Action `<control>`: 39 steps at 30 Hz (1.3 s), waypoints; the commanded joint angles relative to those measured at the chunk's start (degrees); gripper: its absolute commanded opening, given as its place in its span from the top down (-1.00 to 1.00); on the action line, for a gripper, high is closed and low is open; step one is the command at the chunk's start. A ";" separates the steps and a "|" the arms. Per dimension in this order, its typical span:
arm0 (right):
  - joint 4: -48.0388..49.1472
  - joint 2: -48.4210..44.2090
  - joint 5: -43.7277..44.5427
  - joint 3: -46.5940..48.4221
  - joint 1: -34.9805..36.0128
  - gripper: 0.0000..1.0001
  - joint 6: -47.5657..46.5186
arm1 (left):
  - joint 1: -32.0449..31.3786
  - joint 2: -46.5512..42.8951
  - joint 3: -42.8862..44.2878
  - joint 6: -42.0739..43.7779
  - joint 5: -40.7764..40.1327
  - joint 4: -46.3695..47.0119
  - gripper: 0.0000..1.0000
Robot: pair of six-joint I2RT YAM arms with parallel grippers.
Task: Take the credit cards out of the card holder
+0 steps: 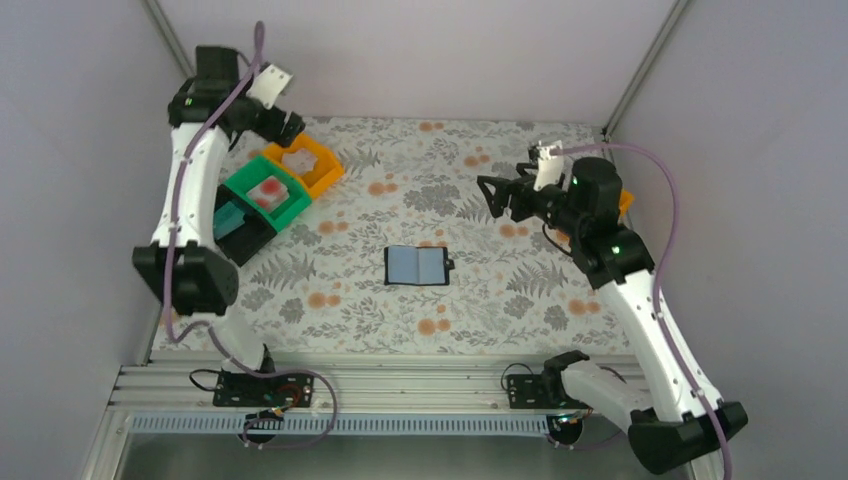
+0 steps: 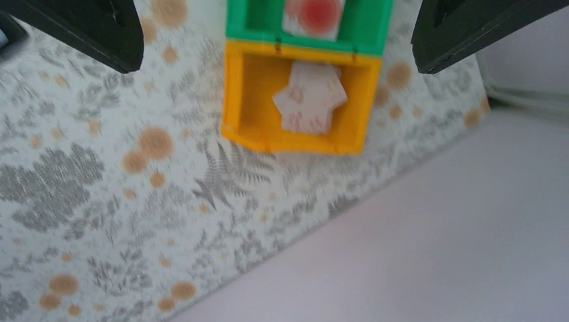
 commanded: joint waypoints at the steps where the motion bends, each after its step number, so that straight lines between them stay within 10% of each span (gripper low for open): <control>1: 8.14 -7.04 1.23 -6.79 -1.12 -0.99 2.97 | 3.97 -14.52 -22.20 -3.06 7.70 15.97 -1.00; 6: 19.02 -9.91 7.83 -14.99 -2.94 -0.99 3.02 | 7.92 -31.03 -48.22 -7.59 5.82 34.91 -1.00; 20: 68.27 -4.54 32.30 -49.27 -12.82 -0.99 0.16 | 13.54 -41.18 -98.83 -22.32 -2.89 91.27 -1.00; 39: 102.66 27.86 18.88 -54.55 -17.66 -0.99 -8.58 | 7.92 -22.82 -105.54 -25.61 -3.68 120.18 -1.00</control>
